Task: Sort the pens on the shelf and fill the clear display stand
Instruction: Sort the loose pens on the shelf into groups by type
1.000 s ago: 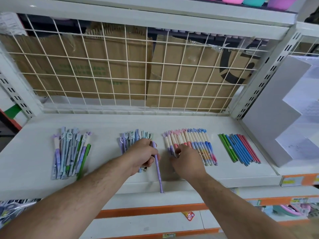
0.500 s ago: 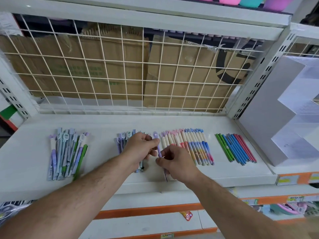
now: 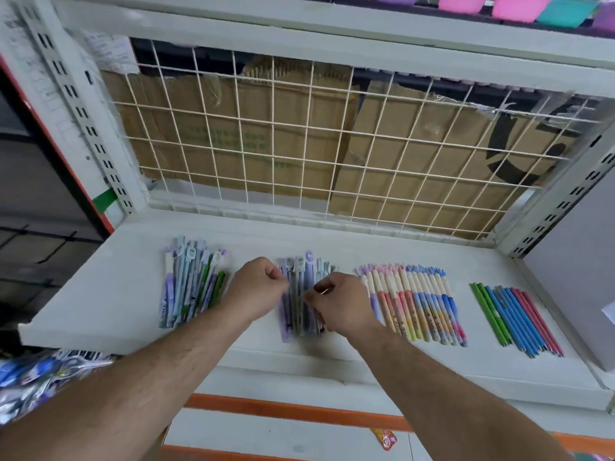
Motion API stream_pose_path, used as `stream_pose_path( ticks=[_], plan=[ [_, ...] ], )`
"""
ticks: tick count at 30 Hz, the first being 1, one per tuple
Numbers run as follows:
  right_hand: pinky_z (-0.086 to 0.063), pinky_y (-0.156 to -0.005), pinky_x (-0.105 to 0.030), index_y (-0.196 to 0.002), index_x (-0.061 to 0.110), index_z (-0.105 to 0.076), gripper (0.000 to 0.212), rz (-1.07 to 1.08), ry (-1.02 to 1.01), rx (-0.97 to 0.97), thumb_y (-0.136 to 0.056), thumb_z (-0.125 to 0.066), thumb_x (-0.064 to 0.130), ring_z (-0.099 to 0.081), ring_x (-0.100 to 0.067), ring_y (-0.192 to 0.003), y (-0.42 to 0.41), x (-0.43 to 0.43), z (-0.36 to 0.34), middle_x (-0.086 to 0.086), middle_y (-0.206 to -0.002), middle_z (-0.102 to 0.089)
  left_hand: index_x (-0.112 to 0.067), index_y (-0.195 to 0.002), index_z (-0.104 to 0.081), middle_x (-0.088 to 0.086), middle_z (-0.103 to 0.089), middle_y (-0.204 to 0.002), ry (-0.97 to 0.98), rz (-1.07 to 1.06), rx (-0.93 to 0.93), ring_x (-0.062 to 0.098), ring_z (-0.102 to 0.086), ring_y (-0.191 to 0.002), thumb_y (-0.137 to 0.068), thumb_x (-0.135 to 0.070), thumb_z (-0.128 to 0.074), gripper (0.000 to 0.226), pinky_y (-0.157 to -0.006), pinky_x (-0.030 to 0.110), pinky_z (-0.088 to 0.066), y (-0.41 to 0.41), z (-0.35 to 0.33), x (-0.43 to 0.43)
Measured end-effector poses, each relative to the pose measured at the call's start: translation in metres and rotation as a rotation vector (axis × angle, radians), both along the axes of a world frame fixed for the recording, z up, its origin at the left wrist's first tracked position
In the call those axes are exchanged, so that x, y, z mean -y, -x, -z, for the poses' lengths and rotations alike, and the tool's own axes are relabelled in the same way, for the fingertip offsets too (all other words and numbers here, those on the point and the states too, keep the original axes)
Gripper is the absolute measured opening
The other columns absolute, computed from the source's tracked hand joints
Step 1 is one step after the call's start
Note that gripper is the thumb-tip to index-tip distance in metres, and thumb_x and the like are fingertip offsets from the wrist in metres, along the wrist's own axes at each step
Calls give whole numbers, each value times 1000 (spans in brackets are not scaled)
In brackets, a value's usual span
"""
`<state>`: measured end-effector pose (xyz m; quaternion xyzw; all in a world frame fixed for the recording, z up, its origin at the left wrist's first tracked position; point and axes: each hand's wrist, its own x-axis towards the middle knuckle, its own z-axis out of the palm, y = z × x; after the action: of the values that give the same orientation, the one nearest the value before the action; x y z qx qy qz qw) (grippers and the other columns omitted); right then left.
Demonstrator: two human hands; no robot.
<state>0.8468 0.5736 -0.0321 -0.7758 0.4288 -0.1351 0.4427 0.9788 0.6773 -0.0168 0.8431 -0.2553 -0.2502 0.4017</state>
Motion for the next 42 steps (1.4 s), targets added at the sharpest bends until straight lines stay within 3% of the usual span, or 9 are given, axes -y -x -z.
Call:
stream_pose_path(
  ticks=[4, 9, 13, 18, 22, 31, 34, 39, 42],
  plan=[
    [-57, -67, -32, -75, 23, -61, 18, 18, 57, -41, -83, -77, 23, -69, -22, -71, -15, -3, 0, -3, -77, -72, -17, -84, -63, -2, -66, -82, -36, 39, 8, 15, -61, -76, -83, -19, -63, 2, -61, 27, -44, -9, 4, -11],
    [-48, -61, -24, -86, 15, -66, 14, 56, 104, -80, -84, -75, 27, -64, -14, -70, -15, -7, 0, 0, -78, -70, -18, -87, -64, -4, -67, -83, -70, 65, 66, 13, -63, -76, -84, -23, -63, 6, -58, 25, -43, -17, 8, -15],
    [-48, -62, -28, -79, 22, -61, 9, 46, 226, -52, -85, -68, 24, -60, -14, -69, -17, -15, -3, 6, -73, -65, -18, -91, -62, -5, -64, -84, -100, 97, 168, 14, -62, -77, -85, -25, -62, 9, -59, 24, -45, -21, 9, -19],
    [-51, -68, -34, -84, 18, -62, 6, -73, 447, -74, -86, -63, 24, -58, -21, -80, -31, -28, -6, 4, -87, -62, -18, -99, -55, 1, -62, -97, -248, 146, 586, 23, -60, -89, -90, -36, -54, 20, -67, 30, -43, -39, 6, -33],
    [-43, -62, -29, -83, 20, -61, 10, -81, 458, -103, -88, -62, 29, -55, -18, -78, -40, -37, -5, 6, -87, -60, -13, -118, -54, 7, -60, -113, -436, 127, 842, 27, -62, -102, -93, -37, -48, 35, -74, 33, -46, -57, 1, -47],
    [-51, -69, -31, -83, 21, -64, 10, -84, 429, -108, -88, -59, 28, -60, -16, -79, -50, -42, -4, 6, -87, -63, -17, -119, -53, 1, -63, -95, -554, 192, 734, 25, -65, -95, -86, -54, -61, 51, -74, 30, -47, -69, 11, -51],
    [-50, -68, -30, -82, 21, -64, 10, -81, 419, -88, -88, -60, 28, -59, -15, -78, -51, -43, -5, 7, -85, -63, -13, -110, -57, 2, -63, -93, -590, 229, 733, 24, -66, -92, -87, -48, -62, 42, -61, 28, -36, -67, 9, -46],
    [-52, -67, -32, -78, 23, -62, 12, -80, 380, -62, -88, -60, 28, -60, -13, -75, -48, -42, -5, 8, -84, -64, -14, -109, -63, -1, -58, -83, -671, 296, 653, 22, -59, -80, -88, -36, -60, 30, -64, 25, -38, -72, 6, -36],
    [-52, -67, -33, -74, 24, -61, 13, -82, 378, -34, -88, -61, 26, -59, -12, -72, -45, -42, -4, 7, -81, -64, -24, -99, -57, 0, -62, -93, -674, 332, 652, 23, -62, -88, -90, -27, -57, 10, -70, 27, -40, -69, 7, -31]
  ],
)
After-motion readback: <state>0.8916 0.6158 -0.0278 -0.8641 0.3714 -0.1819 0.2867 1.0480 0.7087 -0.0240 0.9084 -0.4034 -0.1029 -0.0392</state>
